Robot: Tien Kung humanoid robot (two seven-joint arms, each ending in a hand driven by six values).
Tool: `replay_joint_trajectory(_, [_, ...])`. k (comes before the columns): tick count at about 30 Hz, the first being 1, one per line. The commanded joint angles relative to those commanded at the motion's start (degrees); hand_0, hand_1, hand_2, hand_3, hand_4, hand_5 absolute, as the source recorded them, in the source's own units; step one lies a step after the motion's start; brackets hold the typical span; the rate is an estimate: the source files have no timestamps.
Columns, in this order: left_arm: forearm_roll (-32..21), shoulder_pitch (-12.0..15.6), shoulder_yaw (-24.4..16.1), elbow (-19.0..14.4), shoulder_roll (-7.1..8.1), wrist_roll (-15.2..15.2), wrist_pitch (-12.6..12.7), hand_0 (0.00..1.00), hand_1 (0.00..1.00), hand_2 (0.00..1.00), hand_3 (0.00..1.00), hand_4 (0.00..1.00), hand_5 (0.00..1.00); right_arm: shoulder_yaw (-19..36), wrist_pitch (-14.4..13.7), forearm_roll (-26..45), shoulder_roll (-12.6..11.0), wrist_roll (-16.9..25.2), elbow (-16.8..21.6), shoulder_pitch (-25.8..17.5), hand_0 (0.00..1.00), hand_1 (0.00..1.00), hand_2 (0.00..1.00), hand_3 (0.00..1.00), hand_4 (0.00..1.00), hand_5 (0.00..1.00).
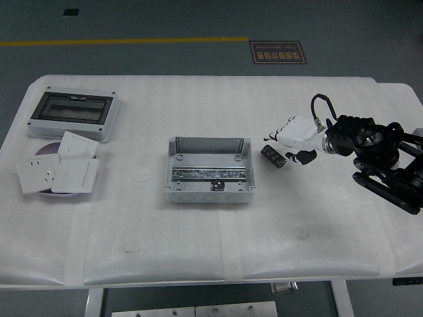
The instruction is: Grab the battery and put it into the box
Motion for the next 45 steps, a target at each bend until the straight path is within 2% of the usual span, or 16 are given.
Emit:
replay_joint_trajectory(7, [1.84,0.22,-1.69,0.0,0.1,0.47,-0.23,0.679,0.678,0.583,0.636,0.623,0.334,-1.38,2.3,1.67,-0.84,-0.66,1.27,1.18,0.83,0.72,0.82,0.939,0.44,0.078])
replay_joint_trajectory(8, [1.68,0.19,-1.49,0.0,0.12,0.44,-0.24,0.679,0.678,0.583,0.636,0.623,0.334,-1.43,2.72,1.59,-0.74,-0.71,1.19,1.23,0.842,0.733,0.85,0.997,0.653,0.109])
replay_joint_trajectory(13, [1.14,0.04,-0.78,0.0,0.17,0.33,-0.26,0.679,0.678,0.583,0.636,0.623,0.334,-1.82,3.84,1.67,-0.23,-1.57,0.46,1.27,0.842,0.733,0.85,0.997,0.653,0.109])
replay_joint_trajectory(14, [1.15,0.02,-0.79,0.0,0.18,0.33,-0.26,0.68,0.677,0.583,0.636,0.623,0.335,-1.96,3.8,1.84,-0.17,-1.8,0.34,1.27,0.9,0.786,0.928,0.998,0.778,0.129])
replay_joint_trajectory(19, [1.5,0.01,-1.12,0.0,0.09,0.41,-0.33,0.68,0.677,0.583,0.636,0.623,0.335,-3.29,1.98,3.64,0.05,-3.38,-0.08,1.28,0.9,0.786,0.928,0.998,0.778,0.129])
replay_joint_trajectory(20, [1.41,-0.01,-1.04,0.0,0.07,0.39,-0.32,0.68,0.677,0.584,0.636,0.623,0.335,-3.58,1.48,4.05,0.06,-3.67,-0.1,1.27,0.936,0.804,0.963,0.998,0.82,0.164])
replay_joint_trajectory(31, [0.92,-0.27,-0.78,0.0,-0.16,0.32,-0.29,0.68,0.678,0.583,0.636,0.623,0.335,-5.5,-3.08,7.14,0.55,-5.39,-0.57,1.34,0.942,0.813,0.996,0.998,0.849,0.186])
replay_joint_trajectory(45, [0.98,-0.38,-0.87,0.0,-0.23,0.36,-0.31,0.68,0.677,0.583,0.635,0.626,0.337,-3.7,-2.76,4.52,2.72,-3.39,-2.44,1.43,0.922,0.8,0.969,0.998,0.877,0.24])
